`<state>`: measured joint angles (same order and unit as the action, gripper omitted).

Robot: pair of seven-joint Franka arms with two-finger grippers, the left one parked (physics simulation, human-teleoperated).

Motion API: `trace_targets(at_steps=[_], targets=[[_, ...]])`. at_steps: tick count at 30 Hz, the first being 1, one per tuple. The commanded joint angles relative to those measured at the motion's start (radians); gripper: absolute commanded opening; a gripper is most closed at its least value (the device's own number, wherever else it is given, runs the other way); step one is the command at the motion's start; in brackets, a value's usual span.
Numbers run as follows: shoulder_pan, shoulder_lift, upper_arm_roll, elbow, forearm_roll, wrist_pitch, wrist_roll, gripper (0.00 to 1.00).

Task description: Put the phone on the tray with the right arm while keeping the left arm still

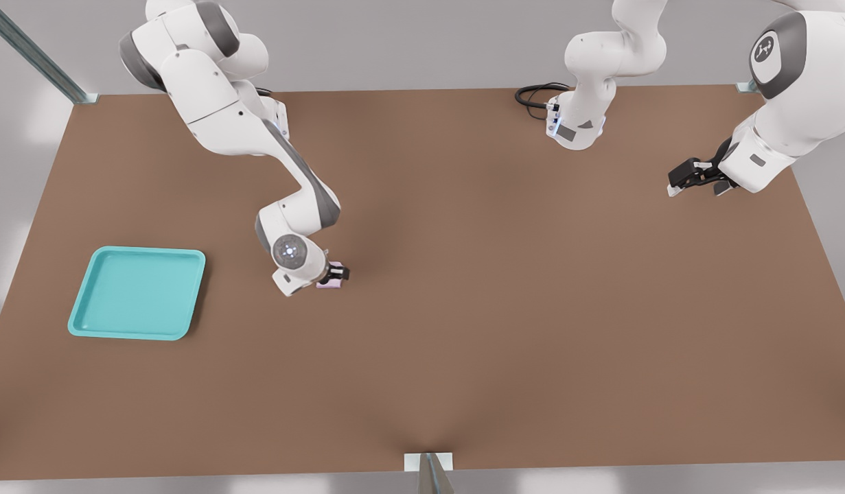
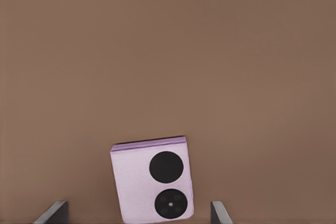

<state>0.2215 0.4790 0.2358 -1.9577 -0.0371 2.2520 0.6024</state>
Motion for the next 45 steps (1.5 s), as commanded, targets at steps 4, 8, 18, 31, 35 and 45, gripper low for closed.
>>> trace_targets(at_steps=[4,8,18,31,35,45], targets=[[-0.005,0.018,0.002,-0.009,-0.023,0.018,-0.151,1.00],[-0.005,0.052,0.002,-0.007,-0.044,0.040,-0.151,1.00],[-0.025,0.069,0.002,-0.017,-0.044,0.044,-0.151,1.00],[-0.021,0.078,0.019,-0.021,-0.044,0.063,-0.148,1.00],[-0.022,0.096,0.020,-0.020,-0.044,0.070,-0.144,1.00],[-0.034,0.118,0.019,-0.020,-0.044,0.084,-0.141,1.00]])
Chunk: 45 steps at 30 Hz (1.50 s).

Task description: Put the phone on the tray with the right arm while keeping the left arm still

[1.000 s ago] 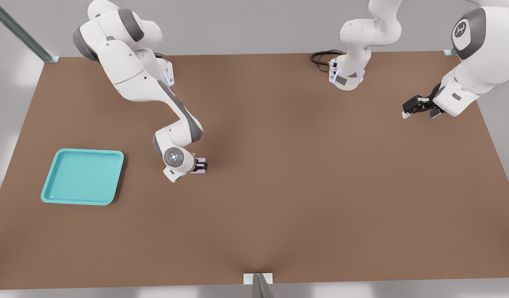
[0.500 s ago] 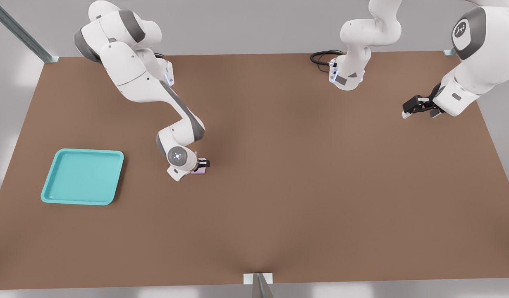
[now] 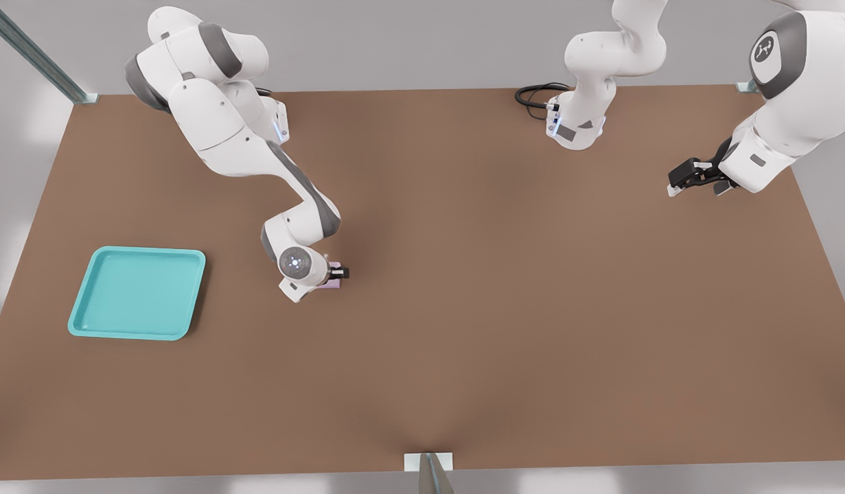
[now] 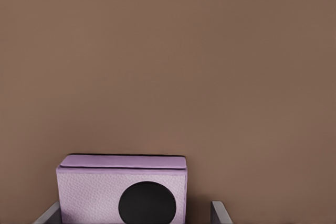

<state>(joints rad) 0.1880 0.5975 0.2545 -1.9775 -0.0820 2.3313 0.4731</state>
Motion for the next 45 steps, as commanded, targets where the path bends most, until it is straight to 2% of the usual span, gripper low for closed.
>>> trace_targets(at_steps=[1,5,8,17,22,27,35,40,45], targets=[[-0.001,0.001,0.000,0.000,0.002,0.005,-0.011,1.00],[-0.002,0.016,0.000,0.000,0.002,0.030,-0.011,1.00],[-0.001,0.012,0.000,0.000,0.001,0.028,-0.013,0.84],[-0.001,-0.005,0.000,0.000,0.001,0.019,-0.016,0.78],[-0.074,-0.117,0.000,0.005,0.001,-0.050,-0.045,0.78],[-0.203,-0.186,0.000,-0.017,0.001,-0.070,-0.142,0.78],[-0.581,-0.199,0.000,-0.007,0.001,-0.067,-0.511,0.78],[-0.792,-0.113,-0.001,-0.009,-0.027,0.005,-0.746,0.78],[-0.812,-0.035,-0.001,0.005,-0.035,0.057,-0.755,0.78]])
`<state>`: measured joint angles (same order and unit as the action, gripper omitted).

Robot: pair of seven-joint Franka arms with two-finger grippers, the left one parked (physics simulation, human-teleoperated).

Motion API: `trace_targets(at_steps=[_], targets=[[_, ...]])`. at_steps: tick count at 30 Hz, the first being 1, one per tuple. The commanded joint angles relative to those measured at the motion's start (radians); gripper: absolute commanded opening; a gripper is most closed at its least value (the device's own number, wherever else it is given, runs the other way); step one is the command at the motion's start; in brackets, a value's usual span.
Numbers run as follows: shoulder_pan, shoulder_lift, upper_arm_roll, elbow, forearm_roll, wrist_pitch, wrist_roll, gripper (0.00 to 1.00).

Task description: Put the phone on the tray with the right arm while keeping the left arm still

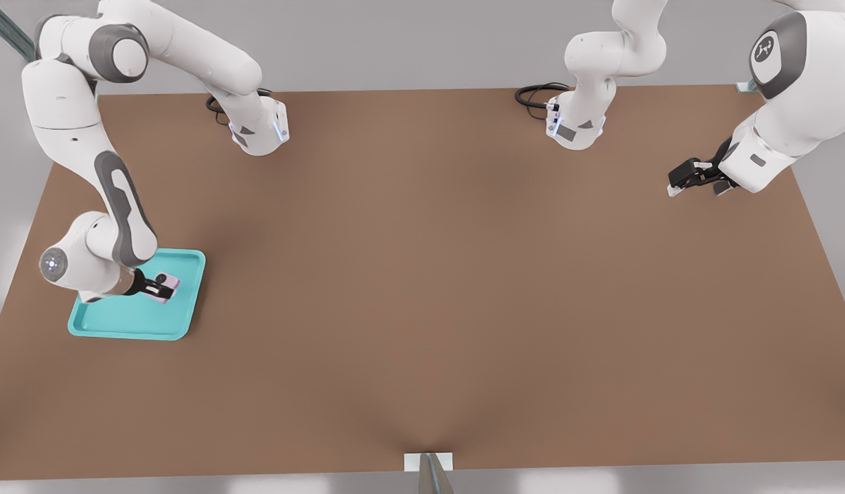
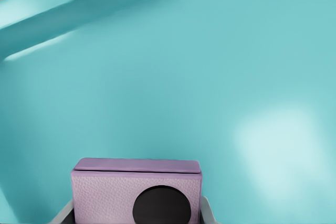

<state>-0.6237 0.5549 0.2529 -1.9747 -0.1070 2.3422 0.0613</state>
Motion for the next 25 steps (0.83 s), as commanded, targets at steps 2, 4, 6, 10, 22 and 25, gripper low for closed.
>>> trace_targets(at_steps=[2,4,6,10,22,25], targets=[[-0.002,0.031,0.000,0.016,-0.010,0.055,-0.344,0.86],[-0.002,0.020,0.000,0.016,-0.010,0.042,-0.344,1.00],[0.001,-0.035,0.002,0.013,-0.010,-0.037,-0.342,1.00],[0.018,-0.170,0.109,0.244,-0.007,-0.366,-0.322,1.00],[0.776,-0.484,-0.357,0.396,0.099,-0.725,-0.043,1.00],[0.768,-0.484,-0.357,0.396,0.098,-0.727,-0.047,1.00]])
